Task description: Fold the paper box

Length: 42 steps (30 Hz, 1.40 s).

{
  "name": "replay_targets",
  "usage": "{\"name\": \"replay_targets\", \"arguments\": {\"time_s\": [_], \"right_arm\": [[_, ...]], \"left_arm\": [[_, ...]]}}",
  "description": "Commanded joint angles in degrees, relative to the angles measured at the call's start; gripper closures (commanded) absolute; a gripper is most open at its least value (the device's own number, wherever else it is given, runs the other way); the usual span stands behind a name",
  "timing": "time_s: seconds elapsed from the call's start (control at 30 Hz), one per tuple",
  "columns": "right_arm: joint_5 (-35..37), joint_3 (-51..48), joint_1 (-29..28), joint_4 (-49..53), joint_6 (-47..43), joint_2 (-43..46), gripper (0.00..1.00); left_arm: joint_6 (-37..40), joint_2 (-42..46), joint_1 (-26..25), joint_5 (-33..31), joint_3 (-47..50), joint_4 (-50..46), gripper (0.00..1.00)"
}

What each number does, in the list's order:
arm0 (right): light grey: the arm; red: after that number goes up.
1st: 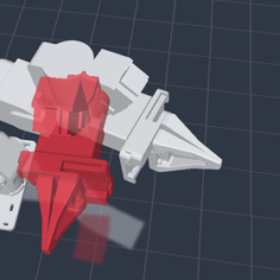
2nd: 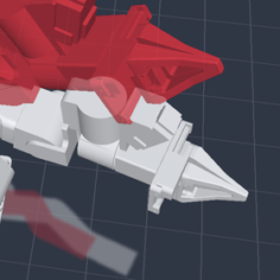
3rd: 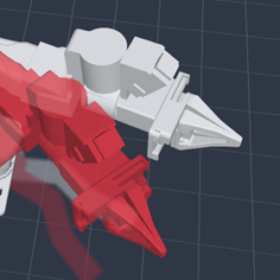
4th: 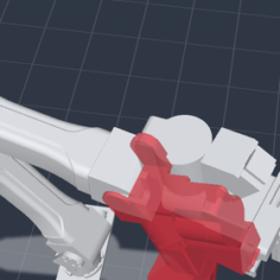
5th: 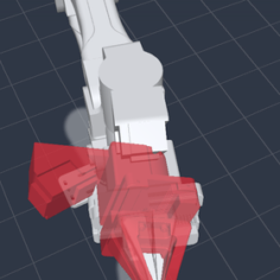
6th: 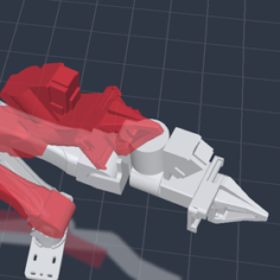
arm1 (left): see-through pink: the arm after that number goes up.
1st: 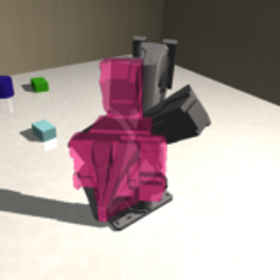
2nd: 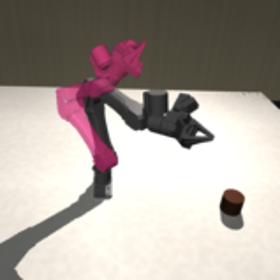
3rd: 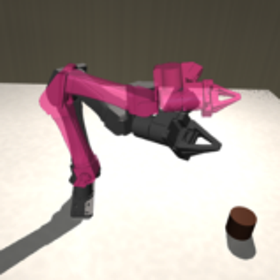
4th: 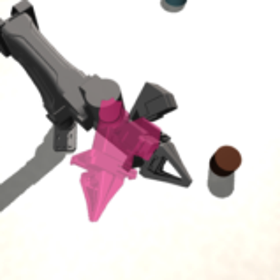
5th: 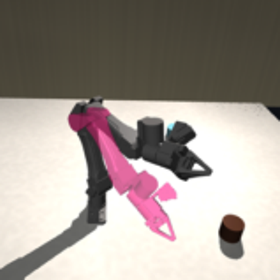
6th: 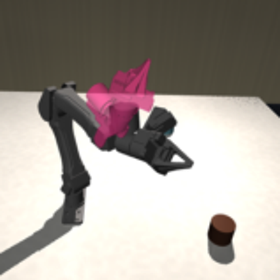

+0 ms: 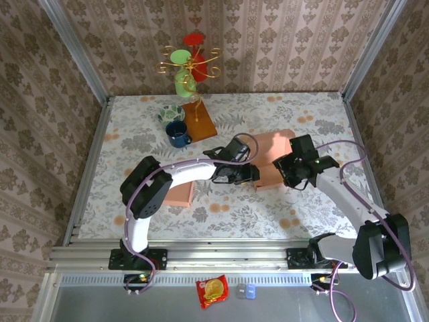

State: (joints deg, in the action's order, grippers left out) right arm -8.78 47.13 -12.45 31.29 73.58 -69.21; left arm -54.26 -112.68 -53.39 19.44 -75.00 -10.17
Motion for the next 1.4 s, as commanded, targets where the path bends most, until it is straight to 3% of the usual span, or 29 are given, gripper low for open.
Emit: {"name": "replay_targets", "arguments": {"time_s": [0.0, 0.53, 0.77, 1.07, 1.23, 1.37], "right_arm": [[-4.4, -1.38, 1.63, -1.59, -6.55, 2.07, 0.52], [-8.8, -1.92, 4.54, 2.36, -14.9, 7.06, 0.52], [-11.87, -2.89, 6.5, 3.31, -19.85, 7.25, 0.53], [-5.11, -1.17, 12.07, 12.26, -36.58, 2.99, 0.55], [-3.24, -2.14, 15.18, 9.54, -41.01, -0.75, 0.54], [-3.28, -2.01, 16.14, 6.35, -43.52, -4.86, 0.59]], "left_arm": [[-2.56, -0.19, -0.15, -1.87, 2.78, 6.19, 0.6], [-3.39, 3.04, 0.18, -3.69, 13.71, 24.34, 0.61], [-2.73, 4.05, 1.47, 2.36, 14.89, 32.0, 0.58], [-3.4, 4.7, 5.45, 5.57, 18.52, 33.38, 0.62], [-2.69, 3.82, 5.37, 7.56, 17.29, 31.61, 0.63], [-4.0, 2.94, 5.42, 8.55, 17.77, 33.25, 0.63]]}}
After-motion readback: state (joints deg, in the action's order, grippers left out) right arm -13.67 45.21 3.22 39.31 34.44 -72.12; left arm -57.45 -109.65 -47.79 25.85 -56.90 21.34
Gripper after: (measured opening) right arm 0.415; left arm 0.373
